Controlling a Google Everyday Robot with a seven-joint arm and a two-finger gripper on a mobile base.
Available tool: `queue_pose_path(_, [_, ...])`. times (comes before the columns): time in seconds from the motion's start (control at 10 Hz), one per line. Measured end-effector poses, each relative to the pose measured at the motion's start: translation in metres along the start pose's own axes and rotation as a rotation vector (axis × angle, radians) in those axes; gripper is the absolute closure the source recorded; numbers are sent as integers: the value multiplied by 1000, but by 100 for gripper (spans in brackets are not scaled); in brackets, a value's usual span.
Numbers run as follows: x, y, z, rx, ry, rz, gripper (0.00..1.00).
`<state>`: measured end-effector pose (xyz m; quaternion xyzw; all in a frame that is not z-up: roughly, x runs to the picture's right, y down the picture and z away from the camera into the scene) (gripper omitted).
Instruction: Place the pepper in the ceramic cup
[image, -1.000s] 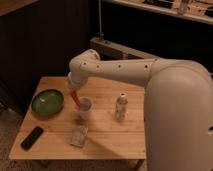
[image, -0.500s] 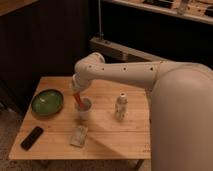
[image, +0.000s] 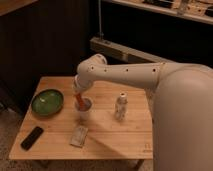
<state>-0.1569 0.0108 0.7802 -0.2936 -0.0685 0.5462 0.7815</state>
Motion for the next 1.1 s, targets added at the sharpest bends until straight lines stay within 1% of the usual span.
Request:
queue_pose_path(0.1, [0, 0, 2, -2, 0, 0, 65])
queue_pose_path(0.2, [1, 0, 2, -2, 0, 1, 59])
queue_pose_path(0.4, [3, -3, 1, 0, -1, 6, 41])
queue_pose_path(0.5, [3, -4, 0, 0, -2, 7, 39])
queue_pose_path(1.1, [7, -8, 1, 0, -4, 15, 39])
